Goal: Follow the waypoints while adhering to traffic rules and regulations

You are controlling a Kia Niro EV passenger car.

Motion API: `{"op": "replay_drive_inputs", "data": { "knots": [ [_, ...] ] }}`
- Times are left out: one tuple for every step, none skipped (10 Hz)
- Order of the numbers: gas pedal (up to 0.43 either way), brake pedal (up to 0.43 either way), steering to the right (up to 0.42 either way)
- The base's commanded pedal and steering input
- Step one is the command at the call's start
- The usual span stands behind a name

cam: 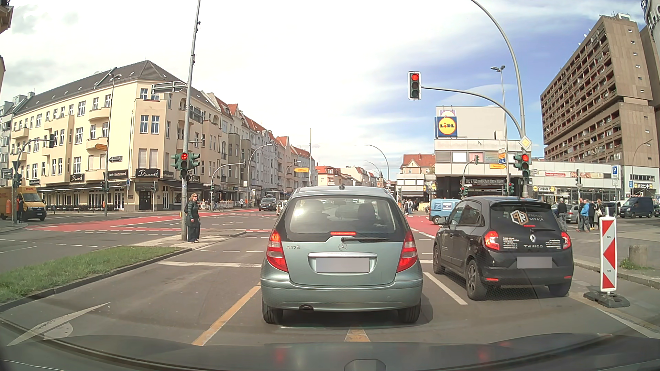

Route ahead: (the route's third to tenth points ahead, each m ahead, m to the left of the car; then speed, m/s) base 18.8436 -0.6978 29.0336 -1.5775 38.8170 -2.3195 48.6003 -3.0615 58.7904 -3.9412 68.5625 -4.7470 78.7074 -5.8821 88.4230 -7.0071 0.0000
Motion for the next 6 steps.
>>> {"op": "replay_drive_inputs", "data": {
  "knots": [
    [0.000,0.396,-0.002],
    [0.000,0.396,-0.002],
    [0.000,0.396,-0.002],
    [0.000,0.396,-0.002],
    [0.000,0.396,-0.002],
    [0.000,0.396,-0.002]
  ]
}}
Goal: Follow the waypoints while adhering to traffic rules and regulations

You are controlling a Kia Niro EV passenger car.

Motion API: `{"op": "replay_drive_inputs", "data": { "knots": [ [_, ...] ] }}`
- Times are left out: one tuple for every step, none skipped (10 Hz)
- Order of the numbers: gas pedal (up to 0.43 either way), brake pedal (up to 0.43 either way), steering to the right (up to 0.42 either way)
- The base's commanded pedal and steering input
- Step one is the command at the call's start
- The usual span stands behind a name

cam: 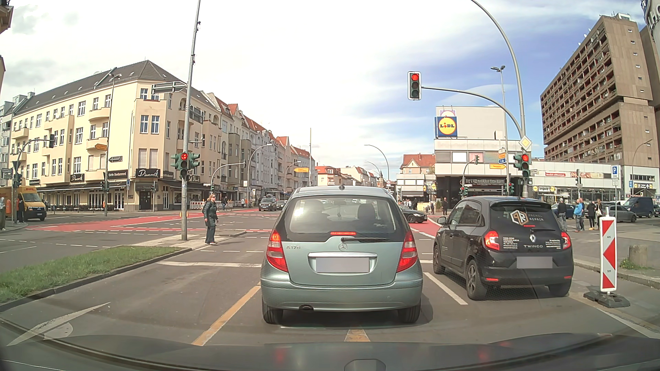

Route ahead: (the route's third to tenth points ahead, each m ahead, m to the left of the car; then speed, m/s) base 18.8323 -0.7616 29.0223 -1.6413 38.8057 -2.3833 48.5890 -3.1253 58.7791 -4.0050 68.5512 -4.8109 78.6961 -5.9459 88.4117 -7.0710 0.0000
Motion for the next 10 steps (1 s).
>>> {"op": "replay_drive_inputs", "data": {
  "knots": [
    [0.000,0.396,-0.002],
    [0.000,0.396,-0.002],
    [0.000,0.396,-0.002],
    [0.000,0.396,-0.002],
    [0.000,0.396,-0.002],
    [0.000,0.396,-0.002],
    [0.000,0.396,-0.002],
    [0.000,0.396,-0.002],
    [0.000,0.396,-0.002],
    [0.000,0.402,-0.002]
  ]
}}
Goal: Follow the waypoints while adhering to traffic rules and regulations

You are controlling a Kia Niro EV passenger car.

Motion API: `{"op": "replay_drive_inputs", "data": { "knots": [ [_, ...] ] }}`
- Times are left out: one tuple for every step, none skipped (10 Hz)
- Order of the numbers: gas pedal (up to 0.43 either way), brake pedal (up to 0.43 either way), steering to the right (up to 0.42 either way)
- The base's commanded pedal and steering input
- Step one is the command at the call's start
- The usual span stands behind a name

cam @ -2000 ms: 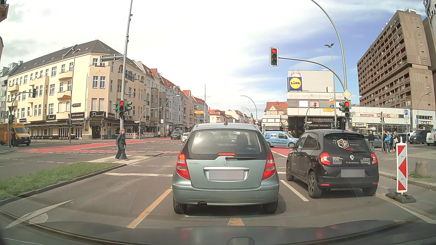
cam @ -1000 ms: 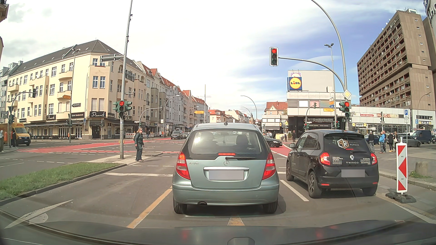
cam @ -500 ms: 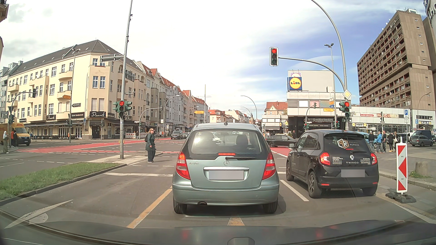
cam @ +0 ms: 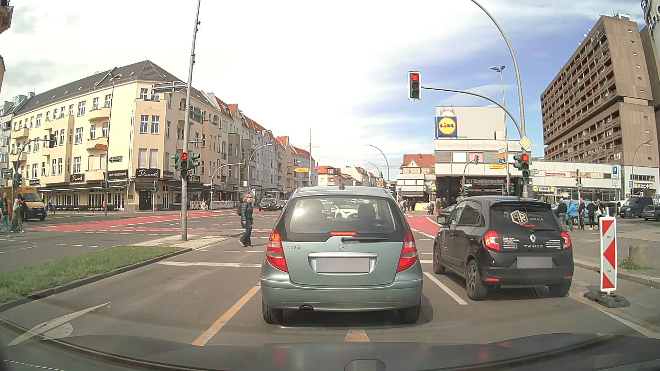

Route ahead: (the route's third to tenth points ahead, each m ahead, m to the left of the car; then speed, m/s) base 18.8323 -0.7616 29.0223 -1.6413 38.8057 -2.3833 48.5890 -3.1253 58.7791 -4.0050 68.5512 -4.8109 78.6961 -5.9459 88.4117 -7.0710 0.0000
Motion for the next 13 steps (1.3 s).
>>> {"op": "replay_drive_inputs", "data": {
  "knots": [
    [0.000,0.396,-0.002],
    [0.000,0.396,-0.003],
    [0.000,0.396,-0.002],
    [0.000,0.396,-0.002],
    [0.000,0.396,-0.003],
    [0.000,0.402,-0.002],
    [0.000,0.396,-0.002],
    [0.000,0.396,-0.002],
    [0.000,0.396,-0.002],
    [0.000,0.396,-0.002],
    [0.000,0.396,-0.002],
    [0.000,0.396,-0.002],
    [0.000,0.396,-0.002]
  ]
}}
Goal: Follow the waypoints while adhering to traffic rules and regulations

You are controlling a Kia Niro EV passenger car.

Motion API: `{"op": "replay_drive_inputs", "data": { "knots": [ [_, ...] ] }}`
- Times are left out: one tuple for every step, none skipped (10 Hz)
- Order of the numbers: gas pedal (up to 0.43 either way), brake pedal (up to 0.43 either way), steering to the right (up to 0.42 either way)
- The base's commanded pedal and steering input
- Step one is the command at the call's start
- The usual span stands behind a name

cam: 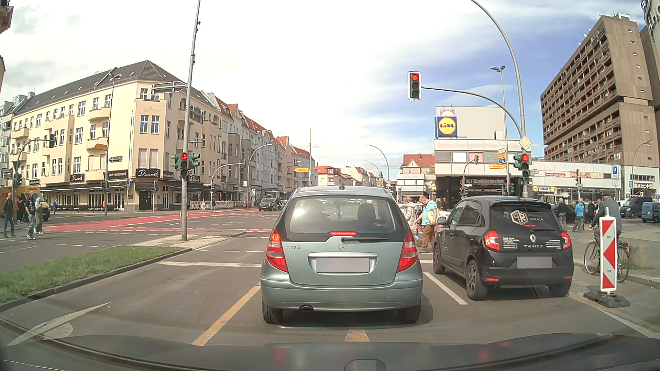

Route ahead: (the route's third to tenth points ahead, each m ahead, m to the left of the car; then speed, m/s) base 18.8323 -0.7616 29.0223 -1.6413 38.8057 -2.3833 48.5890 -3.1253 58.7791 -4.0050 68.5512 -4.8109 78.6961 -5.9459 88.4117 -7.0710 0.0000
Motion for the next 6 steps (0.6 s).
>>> {"op": "replay_drive_inputs", "data": {
  "knots": [
    [0.000,0.396,-0.002],
    [0.000,0.396,-0.003],
    [0.000,0.396,-0.002],
    [0.000,0.396,-0.003],
    [0.000,0.396,-0.002],
    [0.000,0.396,-0.002]
  ]
}}
